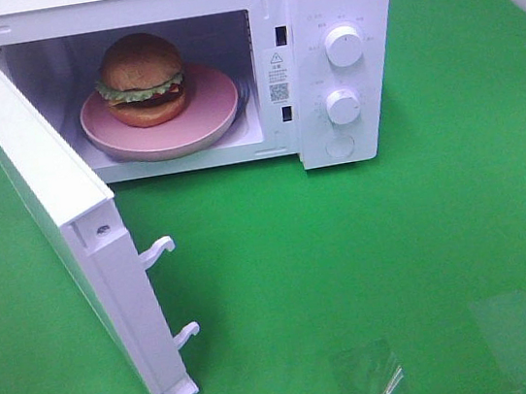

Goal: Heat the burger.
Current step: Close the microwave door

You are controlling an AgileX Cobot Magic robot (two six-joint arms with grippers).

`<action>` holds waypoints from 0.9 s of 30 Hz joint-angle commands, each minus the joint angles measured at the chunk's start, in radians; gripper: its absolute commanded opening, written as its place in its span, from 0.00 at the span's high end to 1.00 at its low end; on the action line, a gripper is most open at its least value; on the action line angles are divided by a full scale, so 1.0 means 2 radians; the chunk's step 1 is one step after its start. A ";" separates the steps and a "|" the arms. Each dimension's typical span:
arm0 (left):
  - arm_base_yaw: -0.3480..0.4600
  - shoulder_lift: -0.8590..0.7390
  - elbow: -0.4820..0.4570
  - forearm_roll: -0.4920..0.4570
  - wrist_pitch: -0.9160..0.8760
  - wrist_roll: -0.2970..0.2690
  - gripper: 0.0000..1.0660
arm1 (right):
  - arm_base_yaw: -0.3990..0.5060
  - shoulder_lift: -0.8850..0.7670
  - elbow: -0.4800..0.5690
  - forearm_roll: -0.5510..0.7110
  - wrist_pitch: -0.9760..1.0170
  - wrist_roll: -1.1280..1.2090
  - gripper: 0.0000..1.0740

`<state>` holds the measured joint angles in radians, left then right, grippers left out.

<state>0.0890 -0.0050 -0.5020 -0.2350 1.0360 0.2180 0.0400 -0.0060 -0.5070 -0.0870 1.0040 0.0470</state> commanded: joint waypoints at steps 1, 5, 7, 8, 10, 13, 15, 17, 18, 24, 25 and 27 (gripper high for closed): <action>0.002 -0.009 0.001 0.001 -0.003 0.001 0.08 | -0.003 -0.011 0.000 -0.001 0.000 -0.003 0.29; 0.002 -0.009 0.001 0.001 -0.003 0.001 0.08 | -0.003 -0.011 0.000 -0.001 0.000 -0.003 0.29; 0.002 -0.009 0.001 0.001 -0.003 0.001 0.08 | -0.003 -0.011 0.000 -0.001 0.000 -0.003 0.30; 0.002 -0.009 0.001 0.001 -0.003 0.001 0.08 | -0.003 -0.011 0.000 -0.001 0.000 -0.003 0.30; 0.002 -0.009 0.001 0.001 -0.003 0.001 0.08 | -0.003 -0.011 0.000 -0.001 0.000 -0.003 0.30; 0.002 -0.009 0.001 0.001 -0.003 0.001 0.08 | -0.003 -0.011 0.000 -0.001 0.000 -0.003 0.30; 0.002 -0.009 0.001 0.001 -0.003 0.001 0.08 | -0.003 -0.011 0.000 -0.001 0.000 -0.003 0.30; 0.002 -0.009 0.001 0.001 -0.003 0.001 0.08 | -0.003 -0.011 0.000 -0.001 0.000 -0.003 0.30; 0.002 -0.009 0.001 0.001 -0.003 -0.001 0.08 | -0.003 -0.011 0.000 -0.001 0.000 -0.003 0.30; 0.002 -0.009 0.001 0.001 -0.003 -0.001 0.08 | -0.003 -0.011 0.000 -0.001 0.000 -0.003 0.30; 0.002 -0.009 0.001 0.001 -0.003 -0.001 0.08 | -0.003 -0.011 0.000 -0.001 0.000 -0.003 0.30; 0.002 -0.009 0.001 0.001 -0.003 -0.001 0.08 | -0.003 -0.011 0.000 -0.001 0.000 -0.003 0.30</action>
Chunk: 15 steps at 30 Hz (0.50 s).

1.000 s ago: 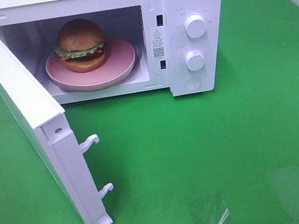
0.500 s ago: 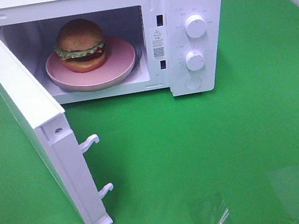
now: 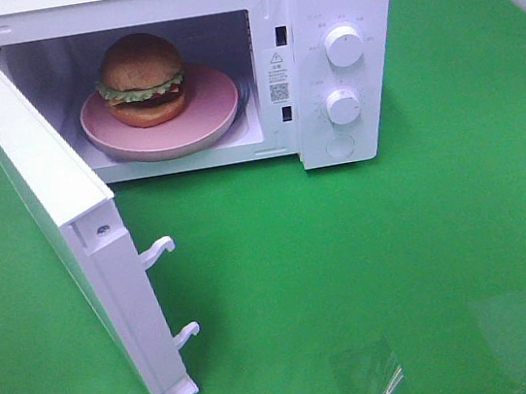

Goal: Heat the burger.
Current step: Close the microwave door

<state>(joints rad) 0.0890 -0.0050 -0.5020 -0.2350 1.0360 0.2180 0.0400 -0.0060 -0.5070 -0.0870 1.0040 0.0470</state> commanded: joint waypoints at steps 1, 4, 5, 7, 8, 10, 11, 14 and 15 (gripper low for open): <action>0.002 -0.009 0.001 0.001 -0.003 -0.001 0.08 | -0.003 -0.011 0.000 -0.001 0.000 -0.003 0.30; 0.002 -0.009 0.001 0.001 -0.003 -0.001 0.08 | -0.003 -0.011 0.000 -0.001 0.000 -0.003 0.30; 0.002 -0.009 0.001 0.001 -0.003 -0.001 0.08 | -0.003 -0.011 0.000 -0.001 0.000 -0.003 0.30; 0.002 -0.009 0.001 0.001 -0.003 -0.001 0.08 | -0.003 -0.011 0.000 -0.001 0.000 -0.003 0.30; 0.002 -0.009 0.001 0.001 -0.003 -0.001 0.08 | -0.003 -0.011 0.000 -0.001 0.000 -0.003 0.30; 0.002 -0.009 0.001 0.001 -0.003 -0.001 0.08 | -0.003 -0.011 0.000 -0.001 0.000 -0.003 0.30; 0.002 -0.009 0.001 -0.002 -0.005 -0.004 0.08 | -0.003 -0.011 0.000 -0.001 0.000 -0.003 0.30; 0.002 -0.008 0.000 -0.006 -0.009 -0.010 0.08 | -0.003 -0.011 0.000 -0.001 0.000 -0.003 0.30; 0.002 -0.007 -0.001 -0.005 -0.011 -0.013 0.08 | -0.003 -0.011 0.000 -0.001 0.000 -0.003 0.30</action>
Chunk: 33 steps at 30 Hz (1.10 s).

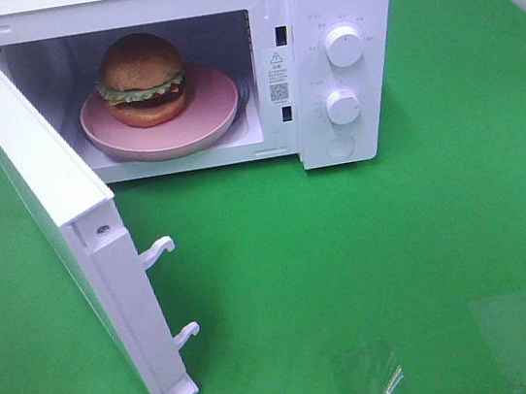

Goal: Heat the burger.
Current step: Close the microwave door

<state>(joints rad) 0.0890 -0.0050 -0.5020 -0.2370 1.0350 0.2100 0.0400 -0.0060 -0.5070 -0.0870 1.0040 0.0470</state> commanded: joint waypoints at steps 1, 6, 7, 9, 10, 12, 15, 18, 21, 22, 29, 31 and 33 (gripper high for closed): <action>0.002 0.002 -0.004 -0.003 -0.019 -0.009 0.08 | -0.003 -0.011 0.000 -0.001 0.000 -0.003 0.30; 0.002 0.023 -0.016 -0.004 -0.047 -0.009 0.08 | -0.003 -0.011 0.000 -0.001 0.000 -0.003 0.30; 0.002 0.036 -0.019 -0.004 -0.064 -0.009 0.08 | -0.003 -0.011 0.000 -0.001 0.000 -0.003 0.30; 0.002 0.047 -0.019 -0.005 -0.087 -0.009 0.08 | -0.003 -0.011 0.000 -0.001 0.000 -0.003 0.30; 0.002 0.047 -0.019 -0.005 -0.087 -0.009 0.08 | -0.003 -0.011 0.000 -0.001 0.000 -0.003 0.30; 0.002 0.079 -0.019 -0.003 -0.130 -0.009 0.08 | -0.003 -0.011 0.000 -0.001 0.000 -0.003 0.30; 0.002 0.095 -0.019 -0.003 -0.152 -0.009 0.09 | -0.003 -0.011 0.000 -0.001 0.000 -0.003 0.30; 0.002 0.120 -0.019 -0.003 -0.190 -0.009 0.16 | -0.003 -0.011 0.000 -0.001 0.000 -0.003 0.30; 0.002 0.148 -0.019 -0.003 -0.239 -0.009 0.34 | -0.003 -0.011 0.000 -0.001 0.000 -0.003 0.30; 0.002 0.148 -0.019 -0.003 -0.239 -0.009 0.34 | -0.003 -0.011 0.000 -0.001 0.000 -0.003 0.30; 0.002 0.202 -0.019 -0.003 -0.304 -0.009 0.81 | -0.003 -0.011 0.000 -0.001 0.000 -0.003 0.30; 0.002 0.213 -0.019 -0.003 -0.311 -0.009 0.89 | -0.003 -0.011 0.000 -0.001 0.000 -0.003 0.30; 0.002 0.228 -0.019 -0.003 -0.321 -0.009 1.00 | -0.003 -0.011 0.000 -0.001 0.000 -0.003 0.30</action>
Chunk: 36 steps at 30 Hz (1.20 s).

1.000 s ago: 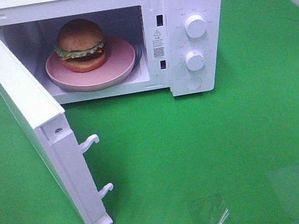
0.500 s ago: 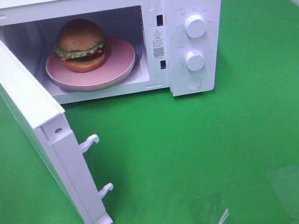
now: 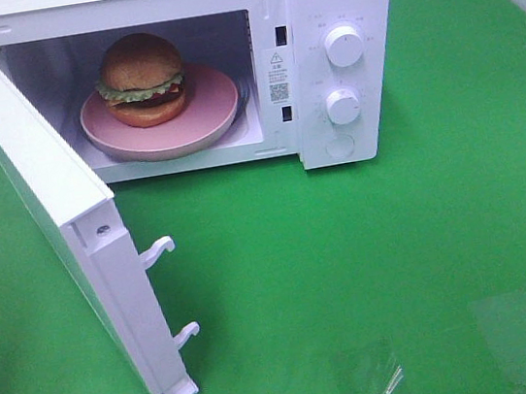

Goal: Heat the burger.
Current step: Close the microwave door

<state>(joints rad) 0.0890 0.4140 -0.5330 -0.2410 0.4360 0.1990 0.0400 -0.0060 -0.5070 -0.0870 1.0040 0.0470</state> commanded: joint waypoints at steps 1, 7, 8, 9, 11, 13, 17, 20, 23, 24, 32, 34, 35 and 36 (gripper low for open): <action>0.002 0.019 -0.004 -0.002 -0.021 -0.003 1.00 | -0.003 -0.011 0.000 -0.001 0.000 -0.003 0.30; 0.002 0.073 0.023 -0.002 -0.132 -0.003 1.00 | -0.003 -0.011 0.000 -0.001 0.000 -0.003 0.30; 0.002 0.073 0.023 -0.002 -0.132 -0.003 1.00 | -0.003 -0.011 0.000 -0.001 0.000 -0.003 0.30; 0.002 0.078 0.032 -0.002 -0.152 -0.003 1.00 | -0.003 -0.011 0.000 -0.001 0.000 -0.003 0.30; 0.002 0.084 0.050 -0.003 -0.186 -0.003 1.00 | -0.003 -0.011 0.000 -0.001 0.000 -0.003 0.30; 0.002 0.089 0.071 -0.002 -0.218 -0.003 1.00 | -0.003 -0.011 0.000 -0.001 0.000 -0.003 0.30; 0.002 0.096 0.108 -0.002 -0.275 -0.003 1.00 | -0.003 -0.011 0.000 -0.001 0.000 -0.003 0.30; 0.002 0.106 0.149 -0.001 -0.331 -0.003 1.00 | -0.003 -0.011 0.000 -0.001 0.000 -0.003 0.30; 0.002 0.108 0.169 0.001 -0.358 -0.003 1.00 | -0.003 -0.011 0.000 -0.001 0.000 -0.003 0.30; 0.002 0.114 0.184 0.004 -0.387 -0.003 1.00 | -0.003 -0.011 0.000 -0.001 0.000 -0.003 0.30; 0.002 0.150 0.199 0.017 -0.410 -0.009 1.00 | -0.003 -0.011 0.000 -0.001 0.000 -0.003 0.30; 0.002 0.166 0.199 0.034 -0.421 -0.010 1.00 | -0.003 -0.011 0.000 -0.001 0.000 -0.003 0.30; 0.002 0.187 0.199 0.064 -0.432 -0.023 1.00 | -0.003 -0.011 0.000 -0.001 0.000 -0.003 0.30; 0.002 0.187 0.199 0.064 -0.432 -0.023 1.00 | -0.003 -0.011 0.000 -0.001 0.000 -0.003 0.30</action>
<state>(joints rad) 0.0890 0.7870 -0.1360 -0.1260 -0.4040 0.1600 0.0400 -0.0060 -0.5070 -0.0870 1.0040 0.0470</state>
